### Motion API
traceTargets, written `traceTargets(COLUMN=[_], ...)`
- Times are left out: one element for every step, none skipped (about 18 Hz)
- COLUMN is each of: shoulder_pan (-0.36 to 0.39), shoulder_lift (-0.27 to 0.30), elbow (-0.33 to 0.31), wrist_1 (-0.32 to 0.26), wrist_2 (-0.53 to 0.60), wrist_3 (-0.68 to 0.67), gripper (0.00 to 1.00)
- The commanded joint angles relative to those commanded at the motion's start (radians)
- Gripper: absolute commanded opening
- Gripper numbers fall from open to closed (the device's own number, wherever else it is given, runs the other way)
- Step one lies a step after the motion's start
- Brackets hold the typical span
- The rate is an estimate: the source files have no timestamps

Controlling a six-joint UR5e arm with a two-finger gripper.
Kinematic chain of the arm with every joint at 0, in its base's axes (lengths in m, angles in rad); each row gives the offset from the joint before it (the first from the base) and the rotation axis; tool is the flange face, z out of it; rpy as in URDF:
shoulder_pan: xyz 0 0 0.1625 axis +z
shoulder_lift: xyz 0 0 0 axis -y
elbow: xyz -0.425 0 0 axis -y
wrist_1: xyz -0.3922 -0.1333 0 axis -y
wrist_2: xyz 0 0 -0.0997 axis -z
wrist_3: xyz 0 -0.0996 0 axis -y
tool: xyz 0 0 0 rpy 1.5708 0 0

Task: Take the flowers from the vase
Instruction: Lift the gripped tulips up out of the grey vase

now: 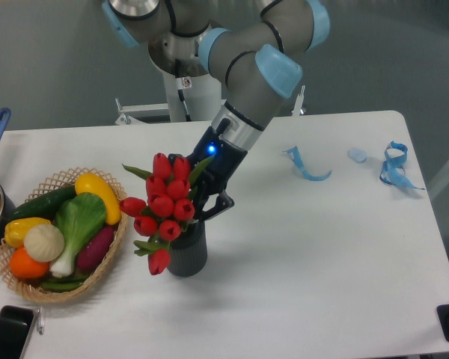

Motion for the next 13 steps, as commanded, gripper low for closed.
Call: traceTargets(shoulder_pan=[0.002, 0.008, 0.017, 0.022, 0.026, 0.037, 0.038, 0.042, 0.046, 0.052, 0.058, 0.06, 0.063], shoulder_lift=[0.003, 0.009, 0.017, 0.021, 0.029, 0.032, 0.034, 0.035, 0.037, 0.037, 0.037, 0.037, 0.037], elbow=[0.003, 0.008, 0.008, 0.009, 0.012, 0.017, 0.021, 0.028, 0.035, 0.043, 0.054, 0.066, 0.083], wrist_1=[0.0, 0.0, 0.0, 0.0, 0.0, -0.002, -0.002, -0.002, 0.0, -0.002, -0.002, -0.002, -0.002], wrist_2=[-0.025, -0.035, -0.037, -0.04, -0.042, -0.046, -0.052, -0.063, -0.072, -0.08, -0.089, -0.097, -0.108], wrist_3=[-0.02, -0.032, -0.042, -0.049, -0.052, -0.055, -0.069, -0.091, -0.111, -0.124, -0.141, -0.169, -0.222], gripper=[0.43, 0.43, 0.43, 0.43, 0.43, 0.43, 0.43, 0.43, 0.43, 0.43, 0.43, 0.43, 0.43])
